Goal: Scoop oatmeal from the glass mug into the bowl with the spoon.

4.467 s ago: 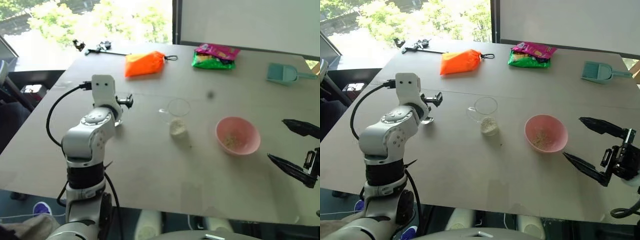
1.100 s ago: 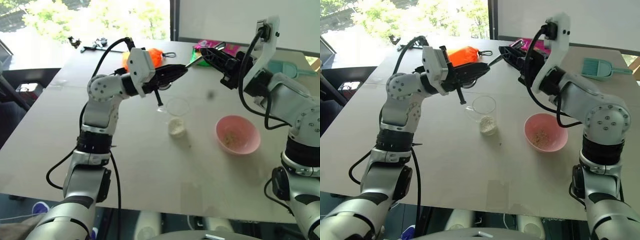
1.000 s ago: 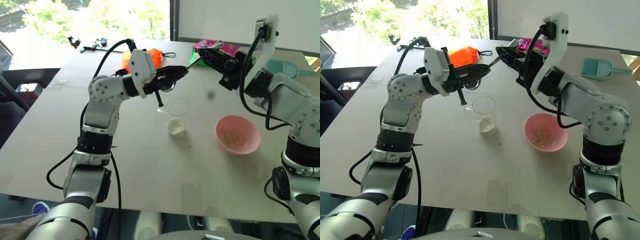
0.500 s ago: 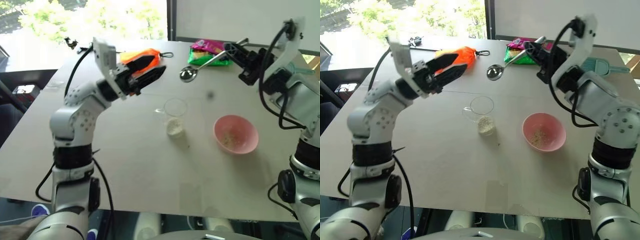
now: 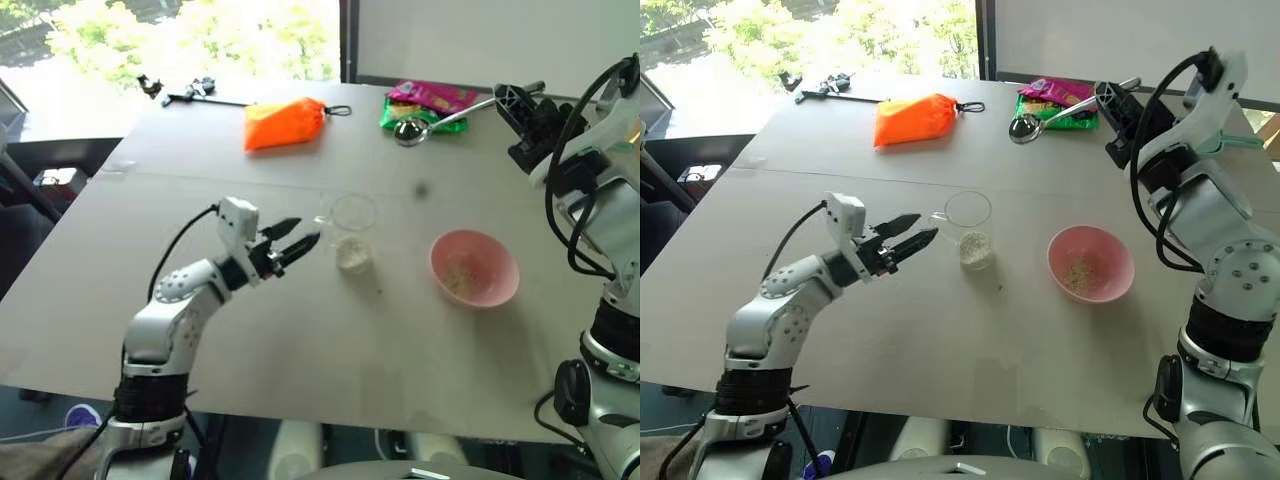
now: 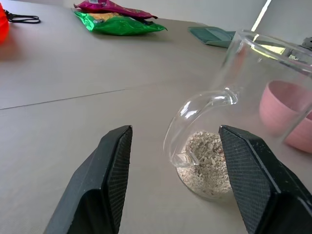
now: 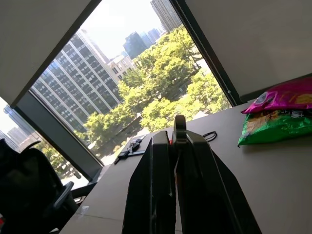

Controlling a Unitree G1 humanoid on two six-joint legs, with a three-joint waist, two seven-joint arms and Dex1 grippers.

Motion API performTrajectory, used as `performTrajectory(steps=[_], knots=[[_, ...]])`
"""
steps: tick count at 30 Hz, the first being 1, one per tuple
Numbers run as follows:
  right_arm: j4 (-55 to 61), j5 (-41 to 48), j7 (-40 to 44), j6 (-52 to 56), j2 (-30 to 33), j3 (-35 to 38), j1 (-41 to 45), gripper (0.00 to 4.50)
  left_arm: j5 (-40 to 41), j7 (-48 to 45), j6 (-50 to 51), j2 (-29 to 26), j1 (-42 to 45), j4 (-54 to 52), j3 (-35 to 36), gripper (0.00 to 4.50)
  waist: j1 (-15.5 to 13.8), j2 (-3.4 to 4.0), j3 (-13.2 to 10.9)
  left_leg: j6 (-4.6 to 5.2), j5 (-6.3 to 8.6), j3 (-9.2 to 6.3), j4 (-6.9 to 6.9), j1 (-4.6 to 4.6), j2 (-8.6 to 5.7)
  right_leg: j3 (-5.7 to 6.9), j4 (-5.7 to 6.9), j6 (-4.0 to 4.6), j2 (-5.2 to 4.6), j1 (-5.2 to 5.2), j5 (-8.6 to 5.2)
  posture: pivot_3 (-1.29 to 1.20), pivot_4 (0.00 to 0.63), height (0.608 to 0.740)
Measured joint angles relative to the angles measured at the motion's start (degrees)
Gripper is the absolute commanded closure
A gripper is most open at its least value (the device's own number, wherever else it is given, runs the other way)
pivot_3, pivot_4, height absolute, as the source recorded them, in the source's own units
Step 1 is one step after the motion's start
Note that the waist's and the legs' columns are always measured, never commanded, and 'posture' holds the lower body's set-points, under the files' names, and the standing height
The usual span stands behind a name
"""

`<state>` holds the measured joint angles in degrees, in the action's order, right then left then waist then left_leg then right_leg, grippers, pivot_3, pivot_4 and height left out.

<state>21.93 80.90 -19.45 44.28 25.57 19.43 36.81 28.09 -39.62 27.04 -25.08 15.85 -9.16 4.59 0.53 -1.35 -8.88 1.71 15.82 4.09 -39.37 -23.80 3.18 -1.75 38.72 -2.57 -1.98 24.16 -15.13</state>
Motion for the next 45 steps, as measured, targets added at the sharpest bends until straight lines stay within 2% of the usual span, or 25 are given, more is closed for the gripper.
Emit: performTrajectory(steps=[4, 5, 6, 8, 9, 10, 11, 16, 21, 25, 29, 34, 40, 45], knots=[[0.52, 0.04, -0.41, -0.21, 0.6, -0.06, -0.67, 4.5, -4.57, 2.46, -3.46, 1.77, 2.48, 4.11, -2.39, 1.57, 0.1, 0.0, 0.0, 0.08, 0.04, 0.02, 0.0, 0.01, 0.0, -0.02, 0.01, 0.0, 0.02, 0.0, 0.0, 0.0, 0.15, 0.74], [0.66, 0.06, -0.52, -0.43, 0.77, -0.06, -0.74, 4.5, -5.62, 3.17, -4.35, 2.32, 3.27, 5.29, -2.56, 2.11, 0.1, 0.0, 0.0, 0.12, 0.07, 0.02, 0.0, 0.01, 0.0, -0.02, 0.01, 0.0, 0.03, 0.0, 0.0, 0.0, 0.15, 0.74], [0.78, 0.08, -0.69, -0.68, 0.91, -0.06, -0.78, 4.5, -6.59, 3.82, -5.1, 2.67, 3.98, 6.37, -2.69, 2.38, 0.16, 0.0, 0.0, 0.14, 0.08, 0.02, 0.0, 0.01, 0.0, -0.03, 0.0, 0.0, 0.04, 0.0, 0.0, 0.0, 0.15, 0.74], [0.96, 0.1, -0.98, -0.94, 1.1, -0.05, -1.01, 4.5, -7.57, 4.14, -6.29, 3.04, 4.69, 7.57, -2.92, 3.36, 0.25, 0.0, 0.0, 0.13, 0.08, 0.03, 0.0, 0.02, 0.01, -0.05, 0.0, 0.0, 0.04, 0.0, 0.0, 0.0, 0.15, 0.74], [1.05, 0.11, -1.05, -0.94, 1.1, -0.05, -1.15, 4.5, -7.71, 4.12, -6.48, 3.21, 4.77, 7.75, -2.94, 3.7, 0.25, 0.0, 0.0, 0.12, 0.07, 0.03, 0.0, 0.01, 0.02, -0.05, -0.01, 0.0, 0.04, 0.01, 0.0, 0.0, 0.15, 0.74], [1.2, 0.11, -1.1, -1.0, 1.14, -0.06, -1.43, 4.5, -7.76, 4.1, -6.69, 3.52, 5.07, 8.38, -2.94, 4.33, 0.21, 0.0, 0.0, 0.12, 0.07, 0.03, 0.0, 0.01, 0.02, -0.04, -0.02, 0.0, 0.03, 0.01, 0.0, 0.0, 0.15, 0.74], [1.25, 0.13, -1.12, -1.0, 1.14, -0.08, -1.51, 4.5, -7.82, 4.31, -6.77, 3.85, 5.44, 9.0, -2.91, 4.44, 0.2, 0.0, 0.0, 0.12, 0.07, 0.03, 0.0, 0.0, 0.02, -0.04, -0.02, 0.0, 0.03, 0.01, 0.0, 0.0, 0.15, 0.74], [2.06, 0.43, -1.01, -1.13, 1.98, -0.08, -2.15, 4.5, -8.28, 4.43, -7.38, 4.71, 6.69, 10.54, -2.92, 4.44, 0.18, 0.0, 0.0, 0.13, 0.07, 0.02, 0.0, -0.01, 0.02, -0.03, -0.03, 0.0, 0.03, 0.01, 0.0, 0.0, 0.15, 0.74], [4.45, 2.19, 1.69, 0.9, 6.9, -1.25, -3.12, 4.5, -9.26, 7.76, -8.0, 6.78, 10.81, 13.64, -2.68, 4.44, -0.07, -0.01, -0.01, 0.15, 0.08, -0.02, -0.01, -0.05, 0.0, 0.02, -0.07, 0.0, 0.02, 0.0, 0.0, 0.0, 0.15, 0.74], [6.97, 4.16, 4.37, 2.01, 10.1, -3.08, -0.92, 4.5, -12.85, 11.13, -13.23, 7.42, 17.91, 18.59, -2.48, 4.44, 0.14, -0.01, -0.01, 0.2, 0.11, -0.01, 0.0, -0.05, -0.07, 0.0, -0.13, 0.0, 0.05, 0.0, 0.0, 0.0, 0.15, 0.74], [5.99, 2.88, 7.13, 2.55, 10.43, -7.19, 4.59, 4.5, -18.57, 12.55, -21.61, 8.31, 23.99, 27.93, -3.94, 4.44, 0.19, 0.01, -0.02, 0.19, 0.11, 0.01, 0.01, -0.04, -0.11, 0.0, -0.16, 0.0, 0.09, 0.0, 0.0, 0.0, 0.15, 0.74], [3.63, -5.23, 11.41, 3.32, 9.98, -14.08, 8.08, 4.5, -20.69, 13.01, -26.75, 10.6, 26.39, 32.87, -5.16, 4.44, 0.07, 0.0, -0.02, 0.0, 0.0, -0.01, 0.03, -0.23, -0.02, 0.09, -0.4, -0.02, 0.03, 0.03, 0.01, 0.0, 0.15, 0.74], [2.98, -19.72, 17.85, 4.32, 11.6, -21.97, 8.55, 4.5, -21.08, 13.15, -28.22, 11.66, 26.54, 33.32, -5.06, 4.44, -0.02, 0.01, -0.02, -0.02, -0.01, -0.04, 0.02, -0.47, -0.02, 0.21, -0.44, -0.02, -0.01, 0.19, 0.01, 0.0, 0.15, 0.74], [3.03, -28.31, 23.48, 4.31, 12.7, -26.48, 9.49, 4.5, -21.1, 12.94, -30.0, 11.68, 26.54, 33.31, -5.07, 4.44, 0.01, 0.0, -0.02, -0.03, -0.02, -0.06, -0.05, -0.7, -0.05, 0.21, -0.32, -0.02, 0.0, 0.48, 0.02, 0.0, 0.15, 0.74]])
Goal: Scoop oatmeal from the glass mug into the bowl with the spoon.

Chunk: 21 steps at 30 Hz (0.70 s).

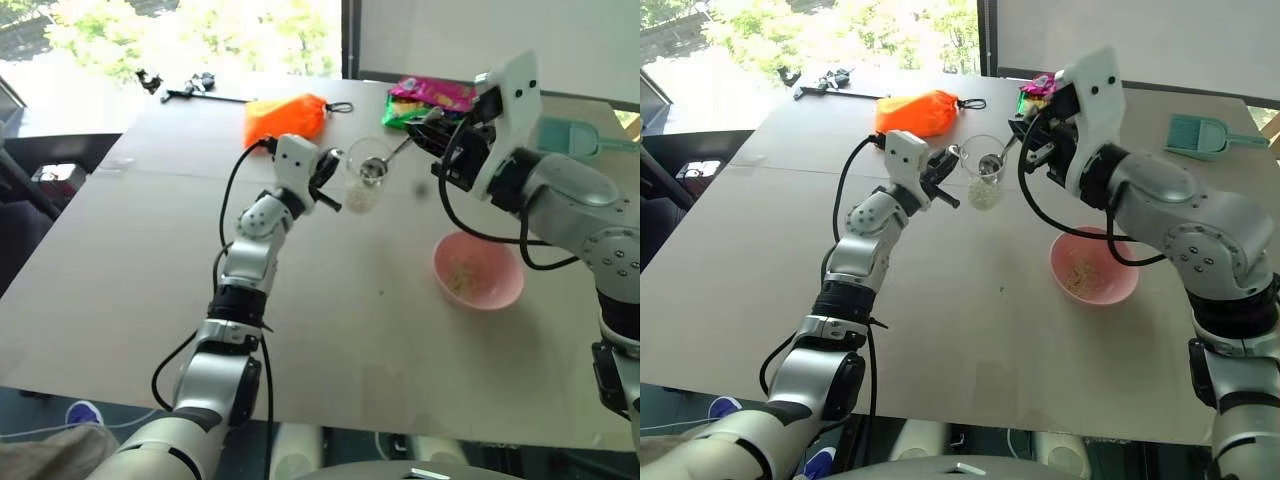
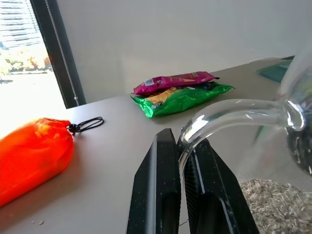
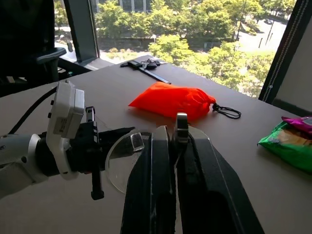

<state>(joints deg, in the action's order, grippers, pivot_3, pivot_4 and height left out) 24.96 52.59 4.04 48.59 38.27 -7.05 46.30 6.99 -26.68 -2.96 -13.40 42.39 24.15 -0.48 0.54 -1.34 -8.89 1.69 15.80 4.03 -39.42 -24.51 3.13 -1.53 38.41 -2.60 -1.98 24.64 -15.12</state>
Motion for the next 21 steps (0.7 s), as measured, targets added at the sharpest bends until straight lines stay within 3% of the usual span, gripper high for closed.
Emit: performTrajectory(steps=[4, 8, 21], knots=[[-1.32, -7.04, 3.72, 0.21, -1.62, -4.84, 0.29, 4.5, -0.14, -0.11, -1.39, 0.11, 0.01, 0.0, -0.08, 4.44, 0.03, 0.0, 0.0, -0.01, 0.0, 0.01, -0.06, -0.11, -0.04, -0.01, 0.1, 0.0, 0.01, 0.13, 0.0, 0.0, 0.15, 0.74], [-3.21, -8.12, 5.13, 2.15, -5.77, -4.14, 0.26, 4.5, -0.29, 0.51, -1.94, 0.23, 0.03, 0.02, -0.04, 4.44, 0.03, 0.0, 0.0, -0.01, -0.01, 0.0, -0.11, -0.13, -0.03, 0.01, 0.15, 0.0, 0.01, 0.15, 0.0, 0.0, 0.15, 0.74], [-6.14, 0.33, -0.4, 12.23, -16.5, 12.45, 0.91, 4.5, -1.25, 1.04, -3.72, 0.31, 0.04, 0.02, 0.03, 4.44, 0.05, 0.0, 0.0, -0.02, -0.01, 0.03, -0.2, -0.13, -0.06, 0.04, 0.38, 0.0, 0.0, 0.16, 0.0, 0.0, 0.15, 0.74]])
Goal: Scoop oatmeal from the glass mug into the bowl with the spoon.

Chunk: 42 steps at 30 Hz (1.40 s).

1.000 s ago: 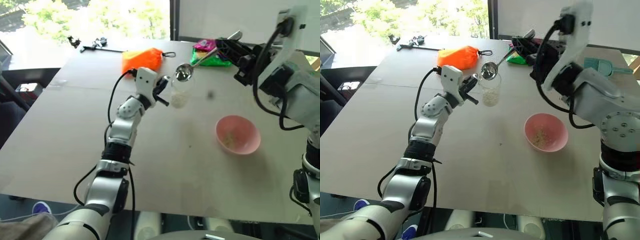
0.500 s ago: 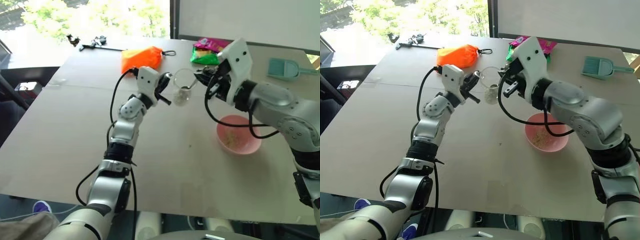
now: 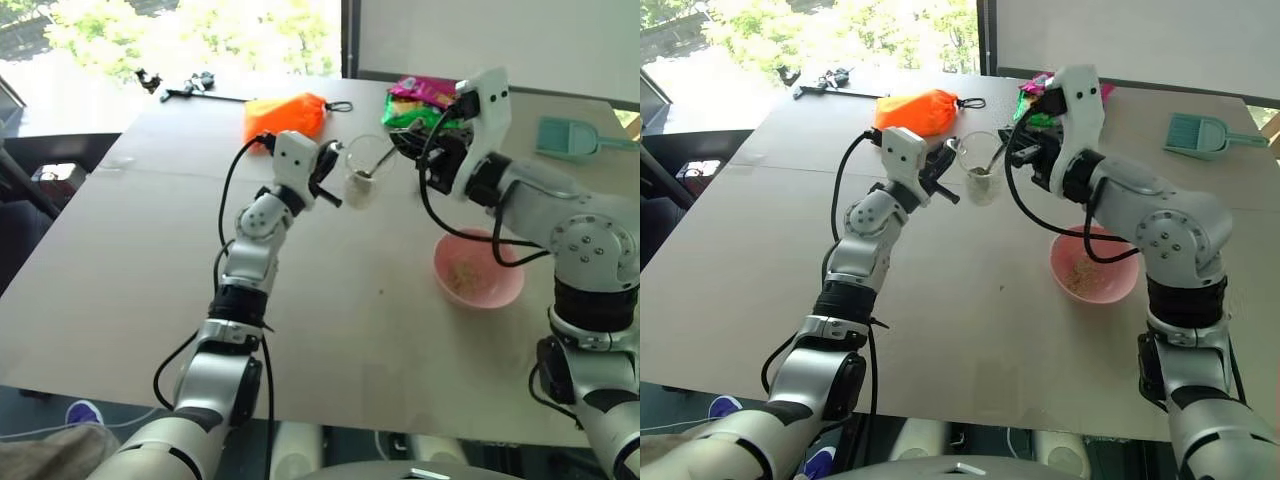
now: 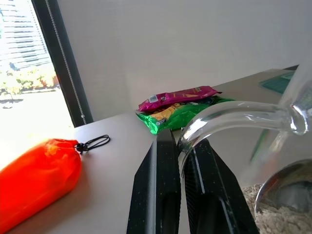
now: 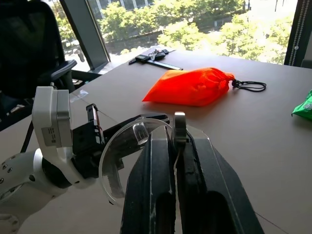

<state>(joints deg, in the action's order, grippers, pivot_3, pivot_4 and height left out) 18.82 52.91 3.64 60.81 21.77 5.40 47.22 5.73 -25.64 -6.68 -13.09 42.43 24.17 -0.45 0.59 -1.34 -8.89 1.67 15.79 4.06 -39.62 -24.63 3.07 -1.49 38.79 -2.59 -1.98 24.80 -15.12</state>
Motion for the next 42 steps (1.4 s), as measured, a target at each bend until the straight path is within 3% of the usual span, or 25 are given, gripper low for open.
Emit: performTrajectory(steps=[10, 42], knots=[[-0.89, 5.86, -5.55, 5.18, -2.91, 6.7, 0.68, 4.5, -0.71, 0.43, -0.07, 0.28, 0.0, 0.11, -0.08, 4.44, 0.02, 0.0, 0.0, 0.0, 0.0, 0.01, -0.01, 0.0, -0.01, 0.0, 0.03, 0.0, 0.0, 0.0, 0.0, 0.0, 0.15, 0.74], [-1.33, 6.76, -8.45, 6.63, -2.46, 7.12, 1.49, 4.5, -4.04, 0.89, -0.48, 0.84, 0.03, 1.41, -0.18, 4.44, 0.08, 0.01, 0.01, 0.0, 0.0, 0.0, -0.04, -0.01, -0.02, -0.01, 0.04, 0.0, 0.0, 0.01, 0.0, 0.0, 0.15, 0.74]])
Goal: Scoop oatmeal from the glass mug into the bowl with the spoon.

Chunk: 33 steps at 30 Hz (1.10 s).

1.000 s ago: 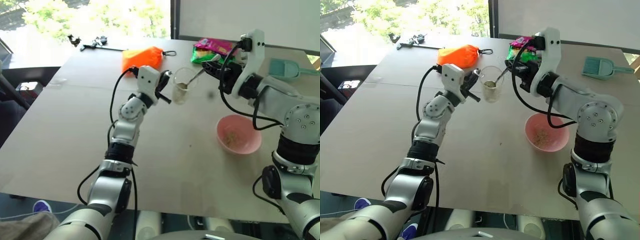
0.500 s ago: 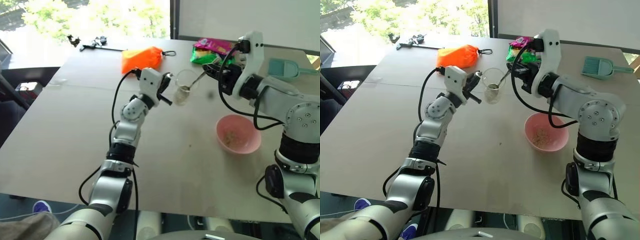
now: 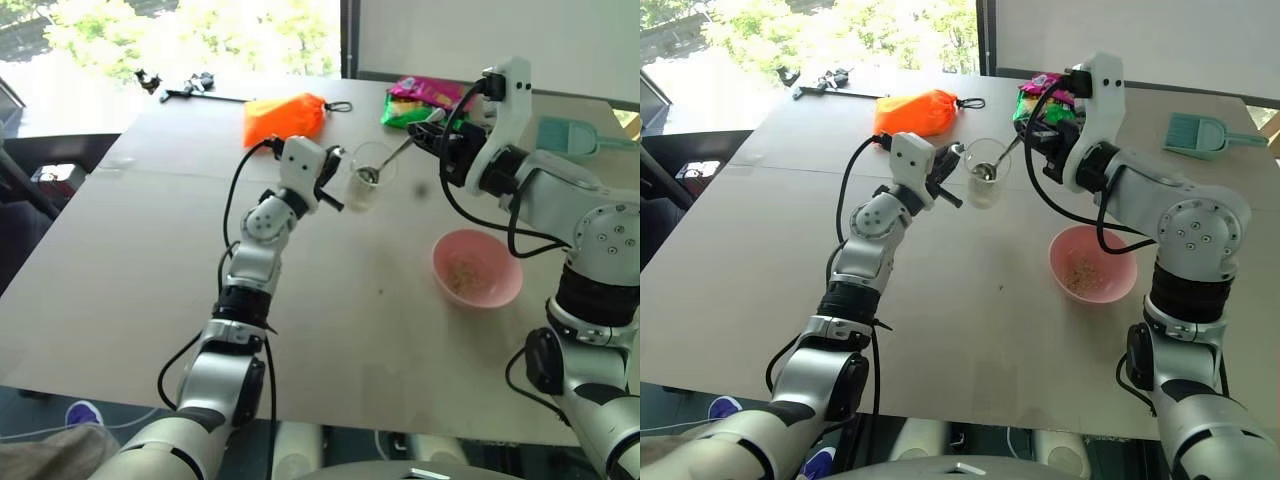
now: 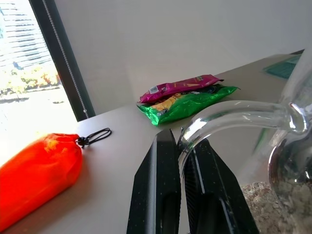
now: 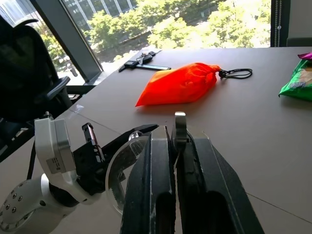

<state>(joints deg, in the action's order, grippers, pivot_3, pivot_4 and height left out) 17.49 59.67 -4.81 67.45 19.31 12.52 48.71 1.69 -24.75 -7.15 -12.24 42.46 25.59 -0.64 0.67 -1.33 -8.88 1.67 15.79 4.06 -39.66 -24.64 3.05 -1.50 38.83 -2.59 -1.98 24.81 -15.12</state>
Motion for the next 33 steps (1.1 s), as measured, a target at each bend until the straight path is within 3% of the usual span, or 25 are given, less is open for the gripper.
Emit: performTrajectory(steps=[10, 19, 27, 33], knots=[[-0.88, 6.03, -5.58, 3.04, -2.63, 3.12, -0.1, 4.5, -0.02, -0.01, -0.01, -0.07, 0.0, 0.55, 0.08, 4.44, 0.0, 0.0, 0.0, 0.0, 0.0, 0.0, 0.0, 0.0, 0.01, 0.0, 0.01, 0.0, 0.0, 0.0, 0.0, 0.0, 0.15, 0.74], [-6.32, 21.13, -19.45, 2.88, -3.83, 8.96, -0.77, 4.5, -0.16, -0.04, -0.82, 0.04, 0.0, 2.19, 0.04, 4.44, 0.02, 0.0, 0.0, 0.0, 0.0, 0.03, 0.0, 0.0, 0.04, 0.0, 0.02, 0.0, -0.01, 0.0, 0.0, 0.0, 0.15, 0.74], [-9.02, 42.5, -32.77, -6.48, 4.03, 10.38, -5.48, 4.5, -1.54, -0.3, -0.83, 1.15, 0.7, 5.01, -1.7, 4.44, -0.02, 0.0, 0.0, 0.0, 0.0, 0.05, -0.03, -0.05, 0.05, 0.01, 0.0, 0.0, -0.04, -0.01, 0.0, 0.0, 0.15, 0.74], [-7.26, 50.52, -36.91, -12.85, 9.23, 10.23, -9.54, 4.5, -2.56, -0.51, -0.91, 2.86, 3.94, 7.75, -3.66, 4.44, 0.0, 0.0, 0.0, 0.01, 0.0, 0.03, -0.03, -0.03, 0.04, -0.04, -0.01, 0.0, -0.01, -0.01, 0.0, 0.0, 0.15, 0.74]])
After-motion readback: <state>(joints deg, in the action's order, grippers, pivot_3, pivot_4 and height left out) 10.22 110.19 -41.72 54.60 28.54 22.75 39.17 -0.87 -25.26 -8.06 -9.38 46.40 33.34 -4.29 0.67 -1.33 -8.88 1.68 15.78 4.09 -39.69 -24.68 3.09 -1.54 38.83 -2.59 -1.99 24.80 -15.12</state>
